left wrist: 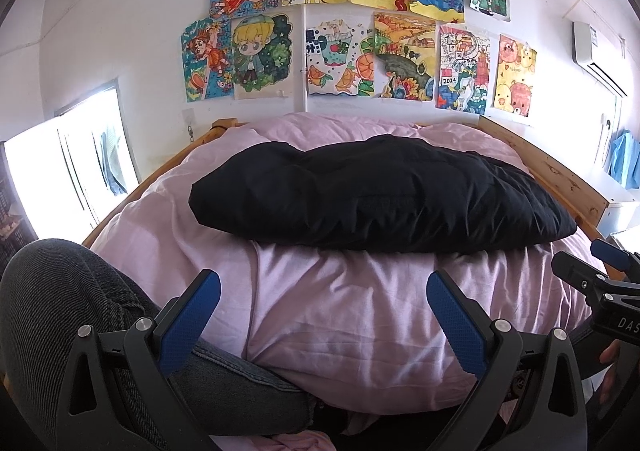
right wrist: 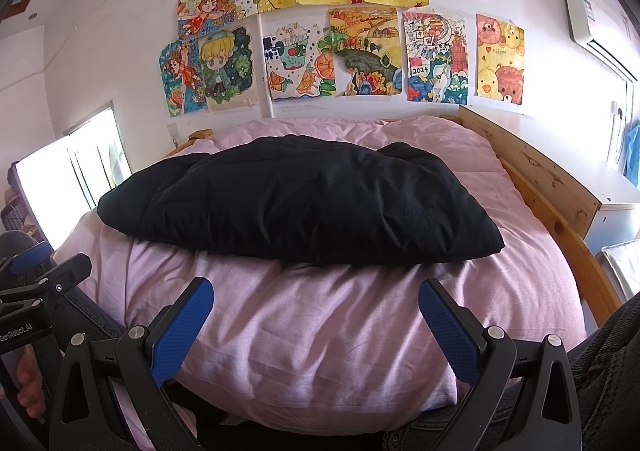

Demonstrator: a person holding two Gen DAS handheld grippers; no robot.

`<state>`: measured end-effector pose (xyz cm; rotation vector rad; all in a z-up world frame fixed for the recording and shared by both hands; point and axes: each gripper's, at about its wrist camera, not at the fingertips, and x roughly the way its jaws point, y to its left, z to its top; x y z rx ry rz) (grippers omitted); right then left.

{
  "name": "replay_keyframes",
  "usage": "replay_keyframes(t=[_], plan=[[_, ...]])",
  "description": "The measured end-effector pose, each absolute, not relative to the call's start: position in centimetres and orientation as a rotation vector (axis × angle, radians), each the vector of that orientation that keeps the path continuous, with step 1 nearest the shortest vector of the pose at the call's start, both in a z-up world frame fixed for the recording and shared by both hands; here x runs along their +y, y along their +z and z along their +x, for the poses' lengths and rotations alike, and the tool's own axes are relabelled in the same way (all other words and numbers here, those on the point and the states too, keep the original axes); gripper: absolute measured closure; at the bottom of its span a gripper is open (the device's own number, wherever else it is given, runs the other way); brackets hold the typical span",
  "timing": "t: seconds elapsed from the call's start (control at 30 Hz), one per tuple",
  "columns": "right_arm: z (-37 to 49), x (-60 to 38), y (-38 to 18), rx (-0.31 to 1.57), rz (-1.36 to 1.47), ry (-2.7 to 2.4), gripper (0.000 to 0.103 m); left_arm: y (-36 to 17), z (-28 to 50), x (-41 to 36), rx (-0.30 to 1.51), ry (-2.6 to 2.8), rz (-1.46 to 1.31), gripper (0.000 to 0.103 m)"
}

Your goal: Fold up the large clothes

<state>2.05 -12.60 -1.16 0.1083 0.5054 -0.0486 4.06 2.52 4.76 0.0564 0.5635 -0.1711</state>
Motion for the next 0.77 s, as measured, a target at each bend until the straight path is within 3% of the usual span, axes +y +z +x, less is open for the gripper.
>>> replay_keyframes(t=[0.77], plan=[[2.05, -12.47, -1.00, 0.507, 0.110, -0.050, 0.000, 4.33, 4.23, 2.38, 0.572, -0.172, 0.064, 0.002]])
